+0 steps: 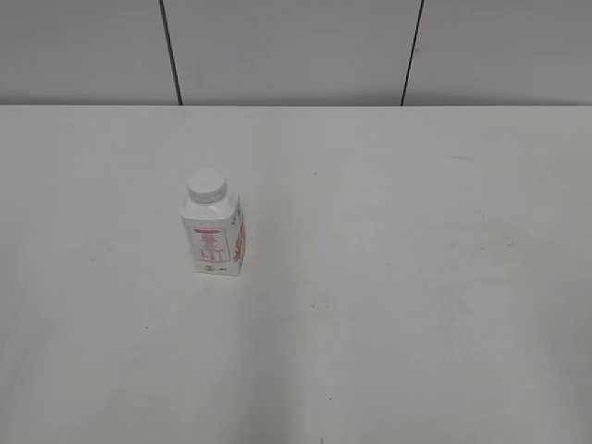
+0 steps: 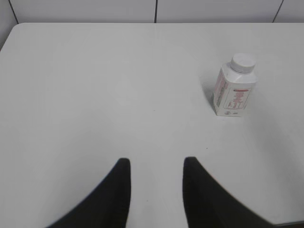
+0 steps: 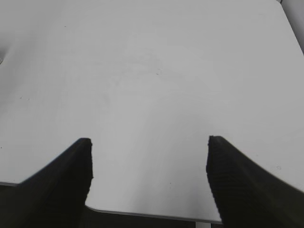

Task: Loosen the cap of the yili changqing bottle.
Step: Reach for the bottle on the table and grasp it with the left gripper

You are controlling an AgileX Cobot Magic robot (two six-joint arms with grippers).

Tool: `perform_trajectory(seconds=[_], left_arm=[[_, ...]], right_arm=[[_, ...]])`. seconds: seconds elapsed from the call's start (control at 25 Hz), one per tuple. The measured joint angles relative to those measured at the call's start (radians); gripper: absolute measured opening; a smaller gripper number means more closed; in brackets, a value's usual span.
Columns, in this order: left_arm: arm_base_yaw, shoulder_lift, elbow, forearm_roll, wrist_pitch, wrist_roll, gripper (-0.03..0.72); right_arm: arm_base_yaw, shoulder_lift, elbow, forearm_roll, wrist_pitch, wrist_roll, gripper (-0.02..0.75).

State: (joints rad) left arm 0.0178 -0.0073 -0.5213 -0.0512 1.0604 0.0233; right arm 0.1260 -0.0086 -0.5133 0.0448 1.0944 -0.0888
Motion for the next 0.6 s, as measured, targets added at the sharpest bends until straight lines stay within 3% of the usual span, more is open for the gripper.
perform_trajectory(seconds=[0.6], left_arm=[[0.0, 0.0, 0.0, 0.0, 0.0, 0.0, 0.24]], right_arm=[[0.0, 0.0, 0.0, 0.0, 0.0, -0.001, 0.586]])
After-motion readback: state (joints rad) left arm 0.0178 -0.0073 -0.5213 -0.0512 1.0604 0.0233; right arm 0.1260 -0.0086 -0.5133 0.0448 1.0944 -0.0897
